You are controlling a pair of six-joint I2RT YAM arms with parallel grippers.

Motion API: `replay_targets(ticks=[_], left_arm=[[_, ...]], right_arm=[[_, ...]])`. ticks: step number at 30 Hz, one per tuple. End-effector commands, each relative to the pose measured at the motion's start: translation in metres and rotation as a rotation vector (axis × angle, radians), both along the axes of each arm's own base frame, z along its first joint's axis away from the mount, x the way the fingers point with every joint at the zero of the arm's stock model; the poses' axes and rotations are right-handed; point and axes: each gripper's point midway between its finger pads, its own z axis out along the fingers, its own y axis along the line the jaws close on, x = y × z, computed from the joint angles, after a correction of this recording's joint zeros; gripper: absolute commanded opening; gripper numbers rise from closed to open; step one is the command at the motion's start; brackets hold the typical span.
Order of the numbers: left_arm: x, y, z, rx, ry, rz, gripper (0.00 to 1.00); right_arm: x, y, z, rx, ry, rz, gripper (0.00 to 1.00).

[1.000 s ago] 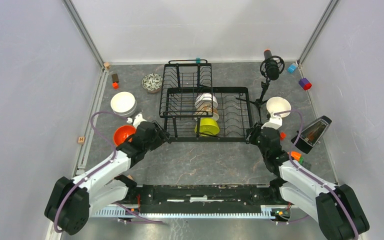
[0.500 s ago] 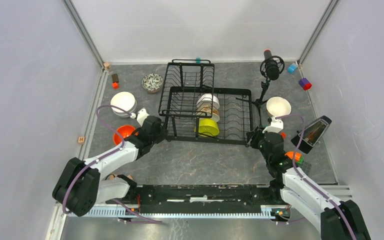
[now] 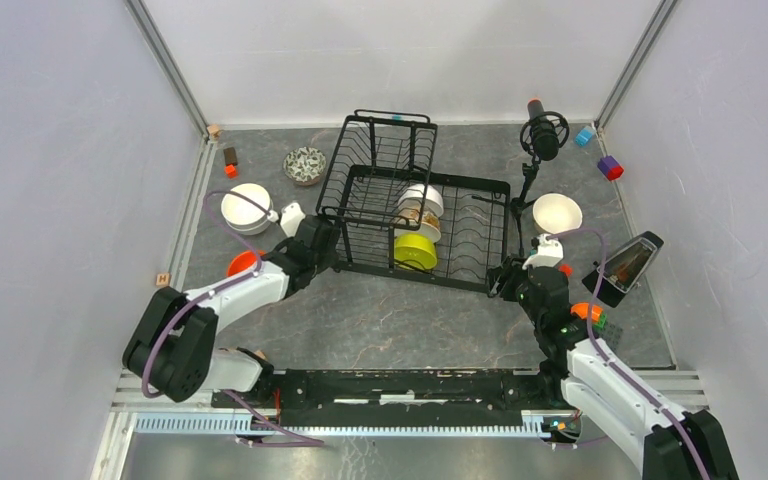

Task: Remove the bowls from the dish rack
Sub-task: Adjust the dish rack at the center of the board.

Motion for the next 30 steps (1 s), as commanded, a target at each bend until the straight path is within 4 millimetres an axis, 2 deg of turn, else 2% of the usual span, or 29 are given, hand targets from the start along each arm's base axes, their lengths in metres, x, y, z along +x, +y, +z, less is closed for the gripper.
replay_targets(ticks=[1, 8, 15, 18, 21, 24, 30], left_arm=[[0.048, -0.014, 0.046, -0.078, -0.153, 0.049, 0.02], [0.068, -0.006, 0.041, -0.061, -0.151, 0.118, 0.02], [0.097, 0.000, 0.057, -0.006, -0.178, 0.103, 0.02], [0.101, 0.000, 0.048, -0.003, -0.156, 0.097, 0.02], [0.095, -0.006, 0.035, -0.035, -0.121, 0.085, 0.03], [0.092, -0.007, 0.031, -0.053, -0.121, 0.082, 0.09], [0.082, -0.007, 0.033, -0.075, -0.123, 0.074, 0.30]], right_arm=[[-0.025, -0.001, -0.029, -0.080, 0.137, 0.074, 0.56], [-0.022, 0.001, -0.016, -0.095, 0.115, 0.099, 0.62], [-0.019, -0.002, -0.002, -0.129, 0.083, 0.108, 0.75], [-0.019, -0.001, -0.001, -0.129, 0.084, 0.116, 0.81], [-0.020, -0.002, 0.001, -0.136, 0.093, 0.112, 0.85], [-0.018, -0.003, 0.006, -0.145, 0.083, 0.109, 0.87], [-0.019, -0.001, 0.012, -0.133, 0.066, 0.118, 0.89]])
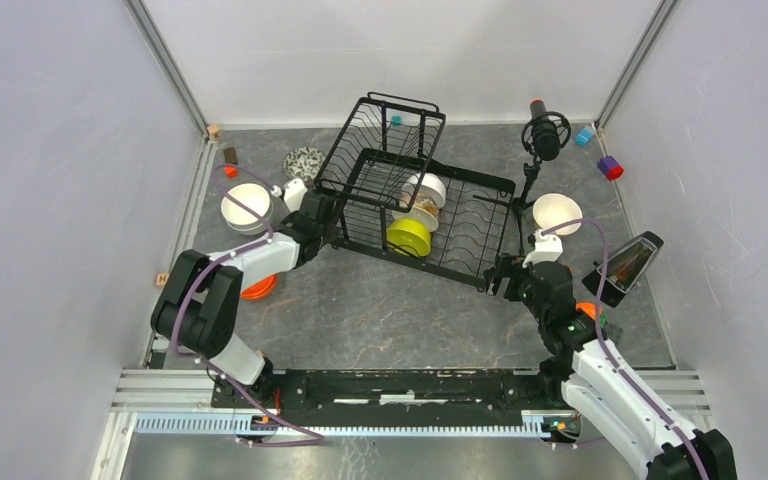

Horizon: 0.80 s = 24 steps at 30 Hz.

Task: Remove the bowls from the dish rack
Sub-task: Adjust the dish rack at the center of the board.

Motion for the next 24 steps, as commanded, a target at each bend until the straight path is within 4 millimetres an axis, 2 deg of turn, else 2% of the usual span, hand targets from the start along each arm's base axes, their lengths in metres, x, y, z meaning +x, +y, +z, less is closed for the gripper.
replay_targets(ticks=[1, 7, 12, 17, 24], left_arm=[[0.013, -0.017, 0.033, -0.158, -0.106, 0.024, 0.34], [0.000, -0.016, 0.039, -0.182, -0.119, 0.007, 0.54], [-0.012, -0.012, 0.059, -0.198, -0.170, -0.014, 0.67], [-0.026, -0.012, 0.079, -0.235, -0.193, -0.038, 0.72], [-0.062, -0.004, 0.076, -0.267, -0.149, -0.044, 0.75]], right_arm=[[-0.011, 0.003, -0.004, -0.024, 0.047, 0.051, 0.89], [-0.012, 0.004, 0.000, -0.016, 0.039, 0.056, 0.90], [-0.011, 0.004, 0.006, -0.011, 0.021, 0.054, 0.90], [-0.010, 0.004, 0.013, -0.016, 0.010, 0.057, 0.90], [-0.007, 0.001, 0.028, -0.030, -0.028, 0.051, 0.90]])
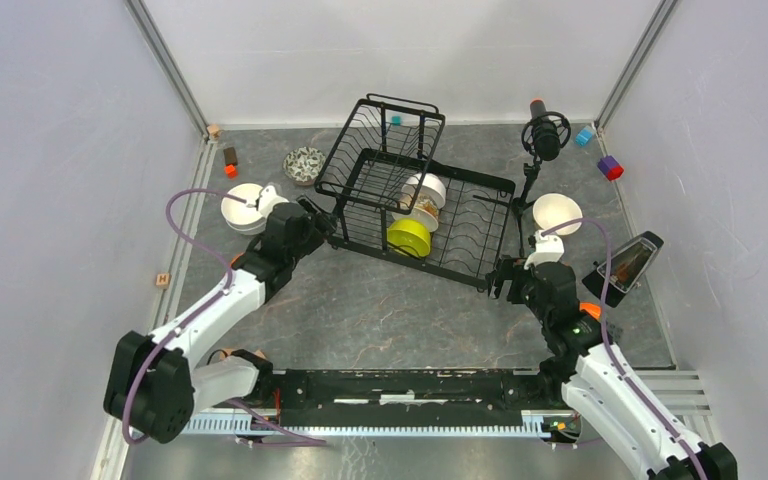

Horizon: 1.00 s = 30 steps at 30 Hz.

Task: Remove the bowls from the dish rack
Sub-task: Adjust the dish rack at the center of the board.

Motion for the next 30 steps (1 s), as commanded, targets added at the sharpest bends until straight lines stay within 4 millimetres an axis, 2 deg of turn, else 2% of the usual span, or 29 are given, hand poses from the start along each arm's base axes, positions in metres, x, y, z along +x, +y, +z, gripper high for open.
replay_targets(ticks=[1, 6, 11, 17, 21, 25, 30], left_arm=[[-0.029, 0.003, -0.008, -0.040, 0.056, -0.008, 0.75], [-0.056, 0.017, -0.016, -0.052, 0.064, 0.015, 0.75], [-0.067, 0.023, -0.013, -0.080, 0.024, 0.028, 0.75], [-0.078, 0.029, -0.005, -0.079, 0.000, 0.022, 0.73], [-0.085, 0.044, -0.005, -0.036, -0.013, 0.065, 0.72], [-0.089, 0.045, -0.003, -0.042, -0.031, 0.062, 0.71], [-0.090, 0.043, -0.010, -0.036, -0.021, 0.044, 0.70]], right_arm=[[0.003, 0.005, 0.025, -0.001, -0.048, 0.038, 0.90], [0.004, 0.008, 0.030, 0.011, -0.061, 0.047, 0.90], [0.003, 0.006, 0.027, 0.024, -0.068, 0.029, 0.90], [0.010, 0.007, 0.048, 0.081, -0.122, -0.006, 0.88], [0.013, 0.010, 0.029, 0.075, -0.027, -0.023, 0.83], [0.017, 0.011, 0.014, 0.072, 0.008, -0.038, 0.79], [0.014, 0.027, 0.006, 0.131, 0.060, 0.012, 0.61]])
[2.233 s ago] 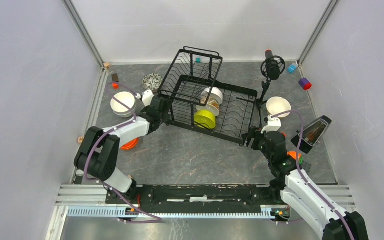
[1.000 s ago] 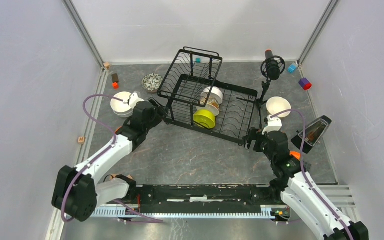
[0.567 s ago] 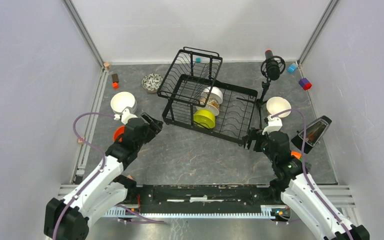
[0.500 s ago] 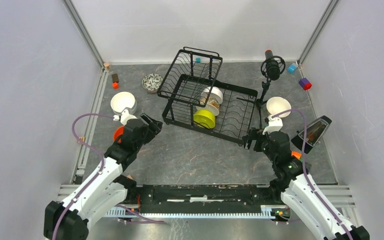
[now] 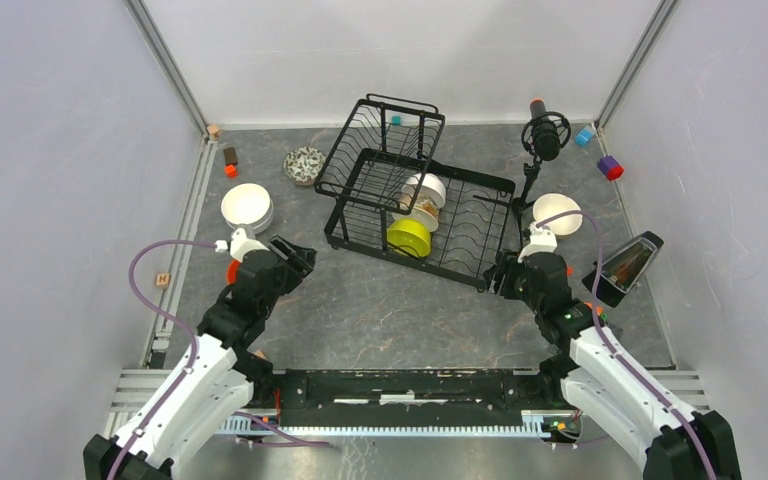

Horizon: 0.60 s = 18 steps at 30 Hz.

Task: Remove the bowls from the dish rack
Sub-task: Adjust the dish rack at the center of the board.

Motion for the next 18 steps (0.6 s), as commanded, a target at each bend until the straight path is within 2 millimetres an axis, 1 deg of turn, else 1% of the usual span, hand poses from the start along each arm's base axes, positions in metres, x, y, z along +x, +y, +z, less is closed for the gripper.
replay_targets(ticks=[1, 4, 9, 13, 16, 18], left_arm=[[-0.003, 0.002, -0.011, 0.015, 0.019, 0.003, 0.70], [-0.005, -0.002, -0.017, -0.013, 0.025, -0.008, 0.70], [-0.004, -0.004, -0.023, -0.021, 0.026, -0.010, 0.69], [-0.001, -0.006, -0.025, -0.022, 0.034, -0.010, 0.69], [0.002, -0.008, -0.027, -0.027, 0.039, -0.011, 0.69], [0.004, -0.009, -0.028, -0.029, 0.042, -0.011, 0.69]], right_arm=[[0.005, 0.020, 0.012, 0.106, -0.015, 0.038, 0.56], [-0.001, 0.027, 0.007, 0.162, 0.001, 0.051, 0.45], [-0.016, 0.042, -0.004, 0.257, 0.048, 0.088, 0.35], [-0.029, 0.052, -0.012, 0.292, 0.082, 0.119, 0.32], [-0.039, 0.061, -0.016, 0.303, 0.095, 0.150, 0.33], [-0.042, 0.068, -0.014, 0.316, 0.080, 0.175, 0.34]])
